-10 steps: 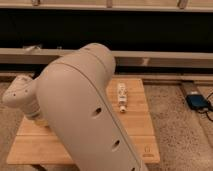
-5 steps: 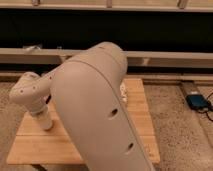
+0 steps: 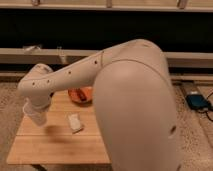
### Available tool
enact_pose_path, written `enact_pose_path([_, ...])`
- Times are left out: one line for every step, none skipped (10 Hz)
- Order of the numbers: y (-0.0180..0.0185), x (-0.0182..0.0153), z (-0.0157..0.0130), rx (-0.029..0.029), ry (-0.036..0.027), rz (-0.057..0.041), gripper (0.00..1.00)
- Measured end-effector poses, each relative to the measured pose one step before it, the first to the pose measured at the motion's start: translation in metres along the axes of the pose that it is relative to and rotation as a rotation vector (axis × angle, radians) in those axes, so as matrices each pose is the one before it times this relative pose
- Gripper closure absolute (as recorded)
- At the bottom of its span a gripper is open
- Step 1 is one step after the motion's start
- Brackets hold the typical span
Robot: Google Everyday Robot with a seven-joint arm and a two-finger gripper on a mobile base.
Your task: Place the ceramic cup in the ceramic bowl
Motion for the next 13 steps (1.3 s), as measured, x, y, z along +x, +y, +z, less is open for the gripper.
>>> enact_pose_path([-0.00156,0.00184,-0.00961,0.03009,-0.02788,-0.06328,1.0])
enact_pose_path([-0.00237,0.00433,-0.00395,0.01407,-0.0126,-0.02805,1.0])
enact_pose_path([-0.00333,0.01152,-0.00509,0.01648,-0.01272,-0.01886,1.0])
enact_pose_path([-0.00267,0.01252,-0.00396,0.01057,-0.00478,-0.00925,1.0])
enact_pose_path([-0.00225,0.00986,-0.0022,0.00484,0.00079,-0.00416,1.0])
enact_pose_path([-0.00313,0.01423,-0.00198,0.00439,0.00323,-0.00333,1.0])
enact_pose_path([-0.00378,0.01704,-0.00124,0.00276,0.0073,0.00253,1.0])
enact_pose_path([-0.00213,0.01417,-0.00138,0.00225,0.00822,0.00808,1.0])
enact_pose_path([-0.0012,0.01626,-0.00095,0.00008,0.01168,0.01482,1.0])
enact_pose_path([-0.00197,0.01964,-0.00089,0.00106,0.01549,0.02344,1.0])
enact_pose_path([-0.00112,0.01578,-0.00059,-0.00051,0.01682,0.02059,1.0])
enact_pose_path([-0.00099,0.01218,-0.00031,0.00041,0.01422,0.02143,1.0])
enact_pose_path([-0.00044,0.01872,-0.00044,0.00047,0.02433,0.03931,1.0])
